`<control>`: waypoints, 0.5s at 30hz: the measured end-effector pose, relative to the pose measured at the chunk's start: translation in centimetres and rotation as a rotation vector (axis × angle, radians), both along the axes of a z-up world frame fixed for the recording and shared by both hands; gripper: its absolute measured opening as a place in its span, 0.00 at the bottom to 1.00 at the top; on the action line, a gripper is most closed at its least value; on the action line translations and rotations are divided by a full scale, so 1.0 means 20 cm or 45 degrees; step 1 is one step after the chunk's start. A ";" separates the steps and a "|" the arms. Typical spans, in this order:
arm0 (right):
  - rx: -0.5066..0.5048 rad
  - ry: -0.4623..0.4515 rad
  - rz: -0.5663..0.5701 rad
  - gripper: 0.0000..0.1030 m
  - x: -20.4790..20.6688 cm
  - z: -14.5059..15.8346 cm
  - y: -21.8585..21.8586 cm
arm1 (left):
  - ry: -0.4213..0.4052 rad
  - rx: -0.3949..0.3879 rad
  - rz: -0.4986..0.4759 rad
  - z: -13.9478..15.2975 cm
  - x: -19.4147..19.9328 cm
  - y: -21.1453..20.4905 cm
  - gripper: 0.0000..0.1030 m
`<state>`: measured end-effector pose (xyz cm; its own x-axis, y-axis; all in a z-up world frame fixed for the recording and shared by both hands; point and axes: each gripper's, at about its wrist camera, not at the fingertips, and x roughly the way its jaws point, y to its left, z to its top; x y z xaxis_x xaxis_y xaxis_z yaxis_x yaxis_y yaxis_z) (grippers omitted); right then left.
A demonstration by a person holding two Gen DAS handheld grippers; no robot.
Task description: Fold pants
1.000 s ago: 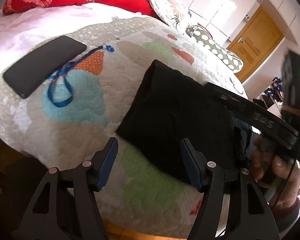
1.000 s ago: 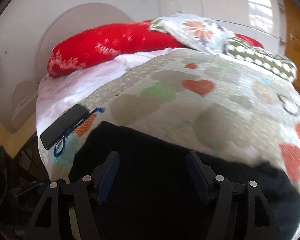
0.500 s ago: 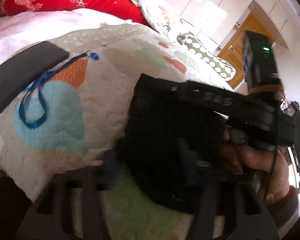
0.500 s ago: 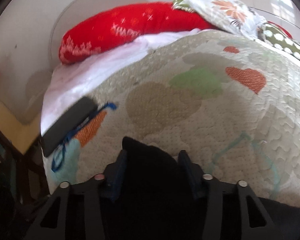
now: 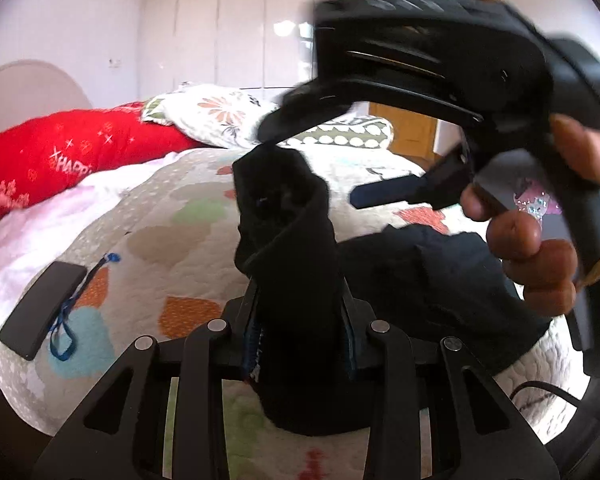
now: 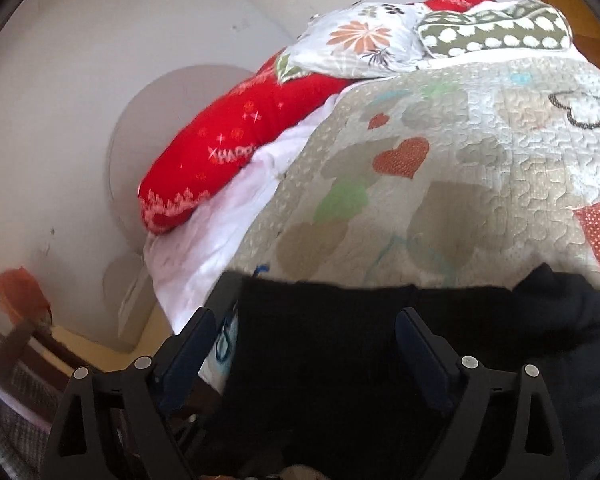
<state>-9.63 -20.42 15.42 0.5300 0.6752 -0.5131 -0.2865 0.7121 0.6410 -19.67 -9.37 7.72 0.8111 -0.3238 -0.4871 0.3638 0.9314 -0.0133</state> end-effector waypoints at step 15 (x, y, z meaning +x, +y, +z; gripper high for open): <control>-0.186 -0.177 -0.187 0.22 -0.28 -0.01 -0.39 | 0.107 -0.254 -0.414 0.24 -0.14 -0.14 0.57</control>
